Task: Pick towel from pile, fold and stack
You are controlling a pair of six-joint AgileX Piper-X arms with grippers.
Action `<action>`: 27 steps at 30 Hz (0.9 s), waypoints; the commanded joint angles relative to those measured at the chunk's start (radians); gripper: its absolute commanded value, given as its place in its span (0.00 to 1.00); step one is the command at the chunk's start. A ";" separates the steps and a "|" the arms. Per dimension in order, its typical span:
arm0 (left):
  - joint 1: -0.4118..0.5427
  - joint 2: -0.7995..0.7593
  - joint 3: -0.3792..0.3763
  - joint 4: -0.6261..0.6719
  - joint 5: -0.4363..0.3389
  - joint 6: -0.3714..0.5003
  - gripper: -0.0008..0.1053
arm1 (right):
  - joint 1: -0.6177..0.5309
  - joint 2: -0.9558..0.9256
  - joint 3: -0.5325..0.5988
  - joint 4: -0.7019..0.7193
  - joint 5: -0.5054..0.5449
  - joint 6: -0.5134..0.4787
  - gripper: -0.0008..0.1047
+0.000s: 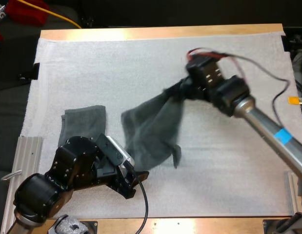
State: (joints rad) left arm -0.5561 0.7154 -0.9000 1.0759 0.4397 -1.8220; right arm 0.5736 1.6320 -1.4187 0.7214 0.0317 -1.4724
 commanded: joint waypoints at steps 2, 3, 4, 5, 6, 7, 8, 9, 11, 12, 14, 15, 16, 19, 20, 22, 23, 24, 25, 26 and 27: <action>-0.002 0.003 -0.004 0.004 0.006 -0.005 0.65 | -0.061 -0.003 -0.003 -0.005 0.018 -0.012 0.01; -0.002 0.003 -0.004 0.004 0.006 -0.005 0.65 | -0.077 -0.001 -0.003 -0.001 0.016 -0.012 0.01; -0.002 0.003 -0.004 0.004 0.006 -0.005 0.65 | -0.099 0.002 -0.002 0.003 0.010 -0.012 0.01; -0.002 0.003 -0.004 0.004 0.006 -0.005 0.65 | -0.115 0.004 0.000 0.006 0.007 -0.012 0.02; -0.002 0.003 -0.004 0.003 0.006 -0.005 0.65 | -0.128 0.006 0.000 0.012 0.007 -0.012 0.03; -0.002 0.003 -0.004 0.002 0.006 -0.005 0.65 | -0.141 0.009 0.000 0.018 0.007 -0.012 0.06; -0.002 0.003 -0.004 0.002 0.006 -0.005 0.65 | -0.151 0.011 0.000 0.023 0.004 -0.012 0.10; -0.002 0.003 -0.004 0.002 0.006 -0.005 0.65 | -0.157 0.012 0.000 0.027 -0.001 -0.012 0.15; -0.002 0.003 -0.004 0.002 0.006 -0.003 0.65 | -0.164 0.012 0.000 0.036 -0.017 -0.012 0.29; -0.002 0.003 -0.004 0.002 0.006 -0.002 0.65 | -0.164 0.012 0.000 0.038 -0.020 -0.012 0.36; -0.002 0.003 -0.004 0.002 0.006 -0.002 0.65 | -0.163 0.012 0.000 0.045 -0.047 -0.012 0.54; -0.002 0.003 -0.004 0.002 0.006 -0.002 0.65 | -0.163 0.012 0.000 0.049 -0.065 -0.012 0.61; -0.002 0.003 -0.004 0.002 0.006 -0.002 0.65 | -0.163 0.010 0.000 0.057 -0.090 -0.012 0.66; -0.002 0.003 -0.004 0.002 0.006 0.001 0.65 | -0.161 -0.003 0.000 0.094 -0.130 -0.012 0.69; -0.002 0.003 -0.004 0.002 0.006 0.002 0.65 | -0.161 -0.009 0.000 0.111 -0.132 -0.012 0.69; -0.002 0.003 -0.004 0.002 0.006 0.002 0.65 | -0.156 -0.028 0.000 0.149 -0.135 -0.014 0.69; -0.002 0.003 -0.004 0.002 0.006 0.002 0.65 | -0.152 -0.038 0.000 0.162 -0.135 -0.018 0.69; -0.002 0.003 -0.004 0.002 0.006 0.002 0.65 | -0.150 -0.049 0.000 0.172 -0.135 -0.024 0.69; -0.002 0.003 -0.004 0.002 0.006 0.002 0.65 | -0.147 -0.062 0.000 0.185 -0.137 -0.032 0.69; -0.002 0.003 -0.004 0.002 0.006 0.002 0.65 | -0.143 -0.072 0.000 0.195 -0.141 -0.035 0.69; -0.002 0.003 -0.004 0.002 0.006 0.002 0.65 | -0.141 -0.081 0.000 0.204 -0.140 -0.034 0.69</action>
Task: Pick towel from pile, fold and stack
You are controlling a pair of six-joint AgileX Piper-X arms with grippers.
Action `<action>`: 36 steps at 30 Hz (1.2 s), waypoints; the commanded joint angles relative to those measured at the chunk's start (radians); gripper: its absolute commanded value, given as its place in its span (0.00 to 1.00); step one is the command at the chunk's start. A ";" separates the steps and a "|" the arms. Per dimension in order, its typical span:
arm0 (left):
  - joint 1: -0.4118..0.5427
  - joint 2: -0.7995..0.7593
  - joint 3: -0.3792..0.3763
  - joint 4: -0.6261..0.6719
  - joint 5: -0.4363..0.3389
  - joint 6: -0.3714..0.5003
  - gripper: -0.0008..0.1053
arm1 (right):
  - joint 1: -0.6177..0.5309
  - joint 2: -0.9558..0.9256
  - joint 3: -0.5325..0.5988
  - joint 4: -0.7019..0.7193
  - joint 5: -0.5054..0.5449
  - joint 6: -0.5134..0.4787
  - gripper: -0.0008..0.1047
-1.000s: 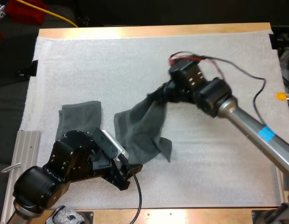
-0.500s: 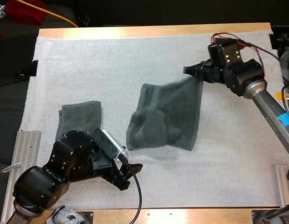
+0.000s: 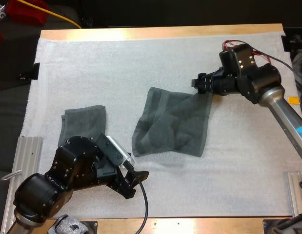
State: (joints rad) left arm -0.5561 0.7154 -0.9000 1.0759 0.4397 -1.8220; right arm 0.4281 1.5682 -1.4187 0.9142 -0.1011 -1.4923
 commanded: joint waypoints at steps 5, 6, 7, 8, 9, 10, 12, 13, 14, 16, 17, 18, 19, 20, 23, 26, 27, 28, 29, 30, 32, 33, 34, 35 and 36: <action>-0.002 0.003 -0.004 0.002 0.006 0.002 0.65 | 0.018 -0.068 0.000 0.095 -0.008 -0.015 0.69; -0.002 0.003 -0.004 0.002 0.006 0.002 0.65 | 0.022 -0.077 0.000 0.112 -0.008 -0.015 0.69; -0.002 0.003 -0.004 0.002 0.002 0.002 0.65 | 0.029 -0.087 0.001 0.135 -0.008 -0.016 0.68; -0.002 0.003 -0.004 0.002 -0.004 0.002 0.65 | 0.034 -0.094 0.003 0.152 -0.008 -0.020 0.67; -0.002 0.003 -0.004 0.002 -0.014 0.002 0.65 | 0.041 -0.102 0.008 0.162 -0.008 -0.022 0.66; -0.002 0.003 -0.004 0.002 -0.027 0.002 0.65 | 0.052 -0.115 0.019 0.169 -0.008 -0.022 0.65; -0.002 0.003 -0.004 0.002 -0.048 0.002 0.65 | 0.070 -0.137 0.042 0.169 -0.008 -0.020 0.64; -0.002 0.003 -0.004 0.002 -0.061 0.002 0.65 | 0.081 -0.150 0.060 0.167 -0.008 -0.012 0.64; -0.002 0.003 -0.004 0.002 -0.070 0.002 0.65 | 0.089 -0.161 0.077 0.165 -0.008 -0.002 0.64; -0.002 0.003 -0.004 0.004 -0.103 0.000 0.65 | 0.100 -0.187 0.118 0.162 -0.008 0.019 0.64; -0.002 0.003 -0.004 0.004 -0.119 -0.003 0.65 | 0.102 -0.197 0.135 0.161 -0.008 0.028 0.64; -0.002 0.003 -0.004 0.004 -0.133 -0.005 0.65 | 0.102 -0.206 0.153 0.160 -0.008 0.034 0.64; -0.002 0.003 -0.004 0.004 -0.149 -0.005 0.65 | 0.102 -0.220 0.180 0.159 -0.008 0.039 0.64; -0.002 0.003 -0.004 0.004 -0.160 -0.005 0.65 | 0.102 -0.230 0.200 0.159 -0.008 0.041 0.64; -0.002 0.003 -0.004 0.006 -0.204 -0.014 0.65 | 0.102 -0.265 0.260 0.146 -0.009 0.060 0.64; -0.002 0.003 -0.004 0.015 -0.259 -0.014 0.65 | 0.102 -0.303 0.316 0.115 -0.023 0.092 0.64; -0.002 0.003 -0.004 0.022 -0.285 -0.014 0.65 | 0.102 -0.313 0.333 0.102 -0.033 0.108 0.64; -0.002 0.003 -0.004 0.031 -0.320 -0.014 0.65 | 0.102 -0.326 0.359 0.083 -0.044 0.129 0.64; -0.002 0.003 -0.004 0.037 -0.341 -0.014 0.65 | 0.102 -0.336 0.380 0.071 -0.050 0.143 0.64; -0.002 0.003 -0.004 0.044 -0.354 -0.014 0.65 | 0.102 -0.344 0.400 0.058 -0.056 0.157 0.64; -0.002 0.003 -0.004 0.058 -0.370 -0.014 0.65 | 0.102 -0.358 0.443 0.022 -0.074 0.186 0.64; -0.002 0.003 -0.003 0.061 -0.370 -0.014 0.65 | 0.102 -0.362 0.462 0.009 -0.083 0.200 0.64; -0.002 0.003 -0.001 0.065 -0.378 -0.014 0.65 | 0.102 -0.363 0.485 -0.010 -0.097 0.219 0.64; -0.002 0.003 -0.001 0.070 -0.390 -0.014 0.65 | 0.102 -0.364 0.500 -0.023 -0.107 0.232 0.64; -0.002 0.003 0.000 0.074 -0.403 -0.014 0.65 | 0.102 -0.363 0.514 -0.040 -0.119 0.243 0.64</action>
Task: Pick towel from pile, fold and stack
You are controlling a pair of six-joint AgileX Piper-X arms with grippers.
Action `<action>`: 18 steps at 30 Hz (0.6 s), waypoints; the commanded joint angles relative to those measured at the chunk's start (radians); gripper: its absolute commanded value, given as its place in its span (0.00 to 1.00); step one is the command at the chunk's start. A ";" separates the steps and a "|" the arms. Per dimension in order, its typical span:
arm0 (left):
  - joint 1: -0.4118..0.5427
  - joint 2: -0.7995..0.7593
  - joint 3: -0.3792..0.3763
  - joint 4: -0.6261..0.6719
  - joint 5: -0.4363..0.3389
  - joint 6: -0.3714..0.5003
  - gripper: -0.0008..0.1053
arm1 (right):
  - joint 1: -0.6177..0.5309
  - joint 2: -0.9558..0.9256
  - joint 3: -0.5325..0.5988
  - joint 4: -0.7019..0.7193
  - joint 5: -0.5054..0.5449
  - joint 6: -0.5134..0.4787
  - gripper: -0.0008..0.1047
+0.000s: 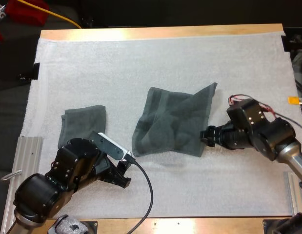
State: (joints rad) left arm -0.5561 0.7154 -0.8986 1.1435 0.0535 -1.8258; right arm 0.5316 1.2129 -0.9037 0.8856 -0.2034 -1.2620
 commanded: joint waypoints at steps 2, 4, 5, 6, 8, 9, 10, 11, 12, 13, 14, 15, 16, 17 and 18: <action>-0.002 0.003 0.003 0.010 -0.039 -0.010 0.65 | -0.001 -0.008 0.037 -0.050 -0.034 0.040 0.64; -0.002 0.003 0.006 0.016 -0.042 -0.010 0.65 | -0.001 -0.008 0.070 -0.088 -0.044 0.070 0.64; -0.002 0.003 0.006 0.022 -0.041 -0.010 0.65 | -0.001 -0.008 0.084 -0.109 -0.047 0.082 0.64; -0.002 0.003 0.006 0.028 -0.041 -0.010 0.65 | -0.001 -0.008 0.098 -0.129 -0.050 0.095 0.64; -0.002 0.003 0.006 0.042 -0.041 -0.009 0.65 | -0.001 -0.008 0.138 -0.177 -0.061 0.126 0.64; -0.002 0.003 0.006 0.047 -0.041 -0.008 0.65 | -0.001 -0.008 0.157 -0.203 -0.067 0.135 0.64; -0.002 0.003 0.006 0.054 -0.041 -0.008 0.65 | -0.001 -0.008 0.184 -0.238 -0.074 0.152 0.64; -0.002 0.003 0.006 0.058 -0.041 -0.008 0.65 | -0.001 -0.008 0.204 -0.261 -0.079 0.166 0.64; -0.002 0.003 0.006 0.061 -0.041 -0.008 0.65 | -0.003 -0.008 0.225 -0.284 -0.083 0.183 0.64; -0.002 0.003 0.006 0.063 -0.041 -0.008 0.65 | -0.004 -0.008 0.249 -0.318 -0.090 0.199 0.64; -0.002 0.003 0.006 0.063 -0.041 -0.008 0.65 | -0.004 -0.008 0.266 -0.347 -0.096 0.211 0.64; -0.002 0.003 0.006 0.063 -0.041 -0.008 0.65 | -0.004 -0.008 0.282 -0.374 -0.101 0.225 0.64; -0.002 0.003 0.006 0.063 -0.041 -0.008 0.65 | -0.004 -0.008 0.302 -0.406 -0.111 0.243 0.64; -0.002 0.003 0.006 0.063 -0.041 -0.008 0.65 | -0.004 -0.007 0.317 -0.433 -0.118 0.252 0.64; -0.002 0.003 0.006 0.063 -0.041 -0.008 0.65 | -0.004 -0.006 0.331 -0.460 -0.123 0.258 0.64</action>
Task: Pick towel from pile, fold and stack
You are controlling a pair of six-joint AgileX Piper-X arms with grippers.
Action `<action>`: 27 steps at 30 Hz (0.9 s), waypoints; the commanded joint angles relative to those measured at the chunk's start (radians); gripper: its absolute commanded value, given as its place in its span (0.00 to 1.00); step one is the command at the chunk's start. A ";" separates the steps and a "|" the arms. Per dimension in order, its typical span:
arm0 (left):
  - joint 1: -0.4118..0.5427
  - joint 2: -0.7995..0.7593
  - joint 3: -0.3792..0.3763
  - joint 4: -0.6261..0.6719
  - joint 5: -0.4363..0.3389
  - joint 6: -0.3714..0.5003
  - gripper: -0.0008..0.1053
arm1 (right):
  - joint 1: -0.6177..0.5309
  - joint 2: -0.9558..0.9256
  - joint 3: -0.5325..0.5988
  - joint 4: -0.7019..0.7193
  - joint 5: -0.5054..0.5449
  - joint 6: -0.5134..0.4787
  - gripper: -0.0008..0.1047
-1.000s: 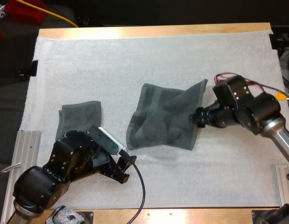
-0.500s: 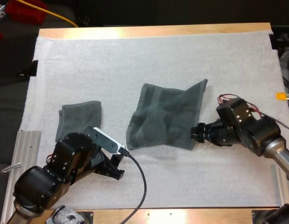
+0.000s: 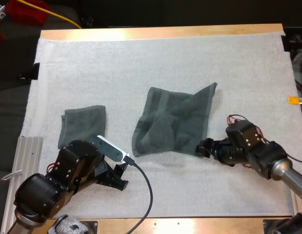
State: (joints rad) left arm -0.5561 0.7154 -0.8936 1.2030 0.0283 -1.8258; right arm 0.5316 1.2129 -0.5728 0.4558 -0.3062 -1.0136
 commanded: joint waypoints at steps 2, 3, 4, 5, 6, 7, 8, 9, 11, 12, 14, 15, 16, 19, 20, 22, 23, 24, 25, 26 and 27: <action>-0.002 0.003 0.001 0.004 -0.015 -0.008 0.65 | -0.004 -0.003 0.029 -0.081 -0.024 0.038 0.64; -0.002 0.003 0.001 0.004 -0.011 -0.008 0.65 | -0.004 0.002 0.039 -0.100 -0.024 0.051 0.64; -0.002 0.003 0.001 0.004 -0.007 -0.008 0.65 | -0.004 0.011 0.048 -0.123 -0.026 0.062 0.64; -0.002 0.003 0.001 0.004 -0.003 -0.008 0.65 | -0.004 0.020 0.053 -0.138 -0.027 0.068 0.64; -0.002 0.003 0.001 0.004 0.003 -0.009 0.65 | -0.004 0.031 0.055 -0.149 -0.027 0.072 0.64; -0.002 0.003 0.001 0.004 0.009 -0.010 0.65 | -0.004 0.048 0.055 -0.160 -0.028 0.074 0.64; -0.002 0.003 0.001 0.004 0.013 -0.010 0.65 | -0.004 0.063 0.055 -0.168 -0.031 0.075 0.64; -0.002 0.003 0.001 0.004 0.014 -0.010 0.65 | -0.004 0.080 0.055 -0.182 -0.038 0.076 0.64; -0.002 0.003 0.001 0.005 0.014 -0.010 0.65 | -0.004 0.117 0.055 -0.215 -0.050 0.091 0.64; -0.002 0.003 0.001 0.007 0.014 -0.010 0.65 | -0.004 0.132 0.055 -0.229 -0.050 0.105 0.64; -0.002 0.003 0.001 0.010 0.014 -0.010 0.65 | -0.004 0.166 0.055 -0.260 -0.050 0.126 0.64; -0.002 0.003 0.001 0.013 0.014 -0.010 0.65 | -0.004 0.178 0.055 -0.273 -0.050 0.134 0.64; -0.002 0.003 0.001 0.018 0.014 -0.010 0.65 | -0.004 0.193 0.055 -0.284 -0.050 0.146 0.64; -0.002 0.003 0.001 0.040 0.014 -0.010 0.65 | -0.004 0.226 0.055 -0.300 -0.050 0.168 0.64; -0.002 0.003 0.001 0.047 0.014 -0.010 0.65 | -0.004 0.233 0.055 -0.306 -0.050 0.168 0.64; -0.002 0.003 0.001 0.058 0.014 -0.010 0.65 | -0.004 0.248 0.055 -0.328 -0.062 0.171 0.64; -0.002 0.003 0.001 0.059 0.014 -0.010 0.65 | -0.004 0.254 0.055 -0.337 -0.065 0.174 0.64; -0.002 0.003 0.001 0.059 0.014 -0.010 0.65 | -0.004 0.258 0.055 -0.341 -0.066 0.176 0.64; -0.002 0.003 0.001 0.058 0.014 -0.010 0.65 | -0.004 0.260 0.055 -0.342 -0.067 0.179 0.62; -0.002 0.003 0.001 0.058 0.014 -0.010 0.65 | -0.004 0.262 0.055 -0.342 -0.067 0.181 0.60; -0.002 0.003 0.001 0.058 0.014 -0.010 0.65 | -0.004 0.261 0.055 -0.342 -0.071 0.181 0.57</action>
State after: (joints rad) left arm -0.5561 0.7154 -0.8936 1.2605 0.0415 -1.8258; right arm 0.5316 1.4563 -0.5183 0.1090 -0.3700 -0.8347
